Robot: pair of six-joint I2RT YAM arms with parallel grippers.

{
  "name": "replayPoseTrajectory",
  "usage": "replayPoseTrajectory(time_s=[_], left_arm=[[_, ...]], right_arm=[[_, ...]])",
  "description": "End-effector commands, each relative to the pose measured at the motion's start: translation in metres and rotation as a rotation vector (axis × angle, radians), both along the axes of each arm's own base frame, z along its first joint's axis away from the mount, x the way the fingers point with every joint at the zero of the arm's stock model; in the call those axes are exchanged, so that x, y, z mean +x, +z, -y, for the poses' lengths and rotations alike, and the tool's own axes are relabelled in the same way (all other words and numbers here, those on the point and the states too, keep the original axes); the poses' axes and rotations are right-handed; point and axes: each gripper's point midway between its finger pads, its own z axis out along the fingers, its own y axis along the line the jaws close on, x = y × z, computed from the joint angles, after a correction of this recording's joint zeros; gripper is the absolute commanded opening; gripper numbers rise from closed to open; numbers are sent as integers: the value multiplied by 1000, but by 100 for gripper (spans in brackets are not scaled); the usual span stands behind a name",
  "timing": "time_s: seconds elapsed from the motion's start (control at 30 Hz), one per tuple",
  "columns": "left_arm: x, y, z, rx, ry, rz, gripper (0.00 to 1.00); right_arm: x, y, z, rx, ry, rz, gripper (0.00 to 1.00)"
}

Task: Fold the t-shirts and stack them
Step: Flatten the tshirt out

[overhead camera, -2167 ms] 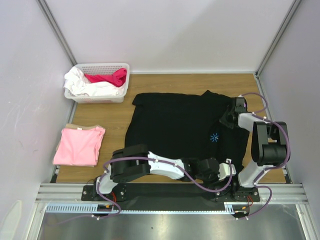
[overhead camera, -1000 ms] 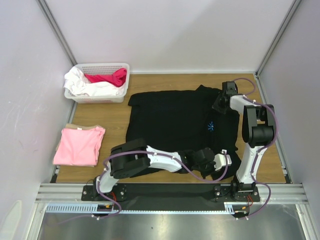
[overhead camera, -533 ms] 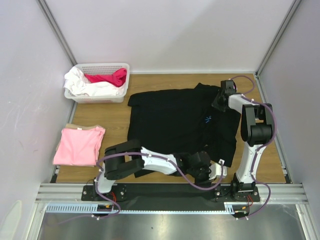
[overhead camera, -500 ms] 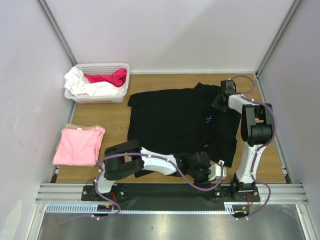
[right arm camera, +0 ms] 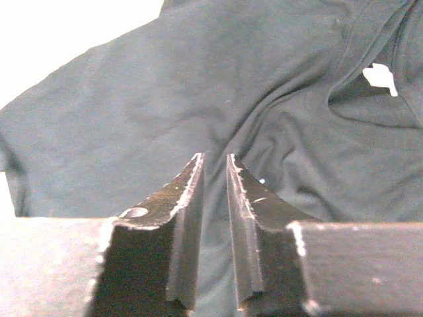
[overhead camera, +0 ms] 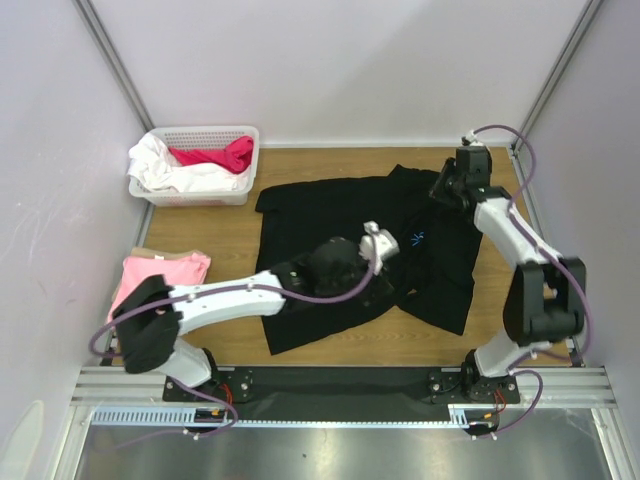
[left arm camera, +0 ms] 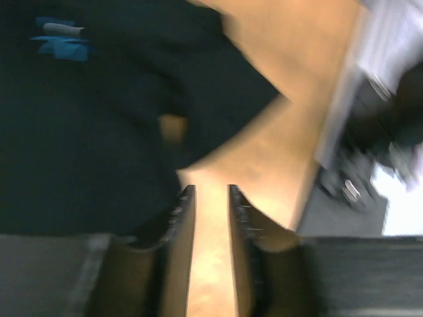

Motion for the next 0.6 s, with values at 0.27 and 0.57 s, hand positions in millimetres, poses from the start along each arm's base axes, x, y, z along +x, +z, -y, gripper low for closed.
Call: replayPoseTrajectory(time_s=[0.27,0.57], left_arm=[[99,-67,-141,70,788,-194,43],[100,-76,-117,32,736,-227,43]], right_arm=[[-123,-26,-2,74,-95,-49,26],[-190,-87,26,-3,-228,-252,10]])
